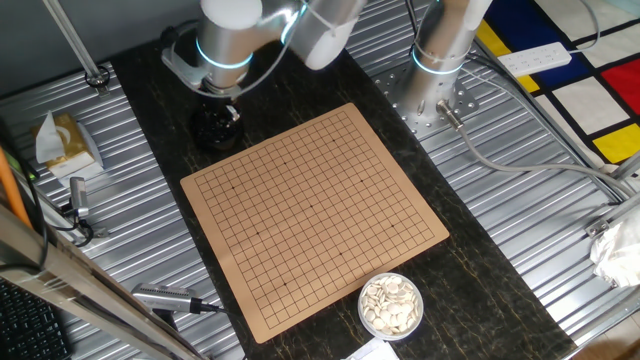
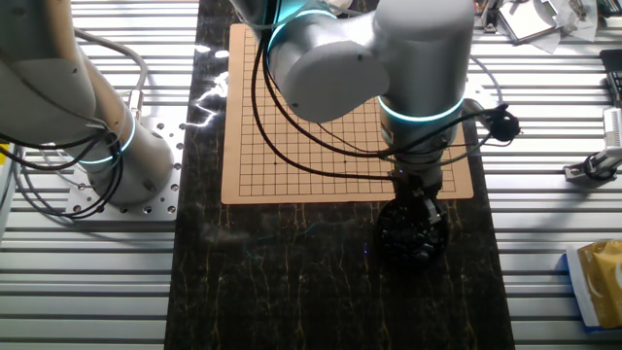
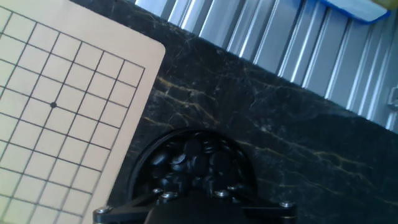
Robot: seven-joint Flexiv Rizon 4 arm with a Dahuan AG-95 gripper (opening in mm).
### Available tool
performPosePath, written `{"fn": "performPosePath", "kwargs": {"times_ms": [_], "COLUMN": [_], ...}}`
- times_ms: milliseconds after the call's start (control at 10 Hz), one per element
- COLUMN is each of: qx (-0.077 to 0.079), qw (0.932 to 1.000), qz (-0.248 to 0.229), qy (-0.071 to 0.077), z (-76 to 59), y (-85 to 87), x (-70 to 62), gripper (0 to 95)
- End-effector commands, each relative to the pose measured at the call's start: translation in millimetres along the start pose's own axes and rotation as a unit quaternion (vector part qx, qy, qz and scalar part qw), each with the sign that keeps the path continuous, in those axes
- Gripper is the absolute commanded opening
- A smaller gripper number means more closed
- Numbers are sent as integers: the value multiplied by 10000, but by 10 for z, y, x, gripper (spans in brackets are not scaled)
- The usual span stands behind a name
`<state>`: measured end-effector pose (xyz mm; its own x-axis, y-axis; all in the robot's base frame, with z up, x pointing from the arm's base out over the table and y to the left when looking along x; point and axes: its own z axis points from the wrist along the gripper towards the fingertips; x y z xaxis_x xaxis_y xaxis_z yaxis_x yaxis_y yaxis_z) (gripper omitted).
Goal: Play the first move as black on the 3-4 point in the upper right corner of the Go board
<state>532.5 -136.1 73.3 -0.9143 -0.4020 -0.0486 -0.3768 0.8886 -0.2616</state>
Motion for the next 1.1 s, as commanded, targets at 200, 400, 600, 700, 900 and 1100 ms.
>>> {"fn": "performPosePath", "kwargs": {"times_ms": [200, 400, 600, 700, 900, 1100], "qx": [-391, -356, -249, -156, -96, -264], "qw": [9992, 9992, 9989, 9989, 9989, 9982], "qz": [68, 64, 50, 40, 54, 238], "qy": [-97, -193, -397, -437, -446, -484], "z": [-48, -80, -81, -81, -76, -76], "y": [-25, -34, -34, -34, -32, -32], "x": [-40, -68, -68, -68, -60, -60], "gripper": [190, 190, 190, 190, 190, 190]}}
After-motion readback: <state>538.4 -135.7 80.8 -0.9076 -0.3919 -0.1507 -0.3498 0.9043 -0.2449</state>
